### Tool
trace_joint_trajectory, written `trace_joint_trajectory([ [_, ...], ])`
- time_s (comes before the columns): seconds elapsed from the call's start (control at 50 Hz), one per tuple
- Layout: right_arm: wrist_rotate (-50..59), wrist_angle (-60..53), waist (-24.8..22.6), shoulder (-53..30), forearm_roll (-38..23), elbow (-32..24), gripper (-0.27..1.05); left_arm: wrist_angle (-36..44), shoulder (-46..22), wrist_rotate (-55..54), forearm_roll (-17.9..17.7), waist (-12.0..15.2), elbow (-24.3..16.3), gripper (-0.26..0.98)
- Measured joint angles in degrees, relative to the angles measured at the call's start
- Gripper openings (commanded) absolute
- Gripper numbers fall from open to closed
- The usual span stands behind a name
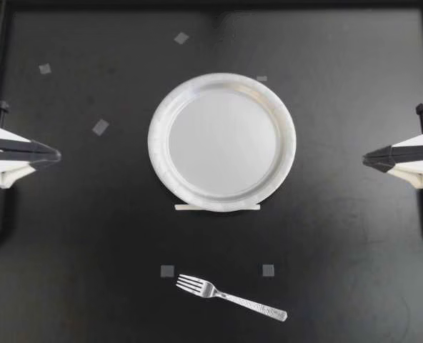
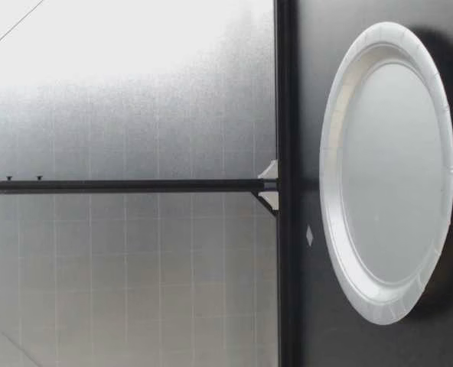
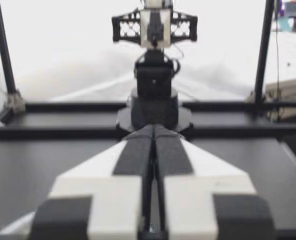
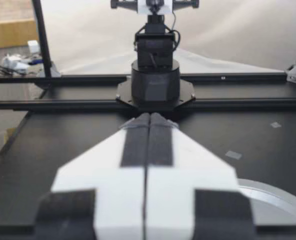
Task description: Pick up the fork and place it on the plate.
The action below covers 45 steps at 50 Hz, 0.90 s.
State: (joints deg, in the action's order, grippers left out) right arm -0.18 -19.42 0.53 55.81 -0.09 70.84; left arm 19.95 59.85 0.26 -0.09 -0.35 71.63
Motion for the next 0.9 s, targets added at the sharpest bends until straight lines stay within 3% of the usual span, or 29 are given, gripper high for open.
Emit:
trace_joint_trajectory([
  [0.9,0.09,-0.35,0.18,-0.26,0.0,0.0,-0.05,1.49,0.0,1.23,-0.09,0.0,0.62,-0.01],
])
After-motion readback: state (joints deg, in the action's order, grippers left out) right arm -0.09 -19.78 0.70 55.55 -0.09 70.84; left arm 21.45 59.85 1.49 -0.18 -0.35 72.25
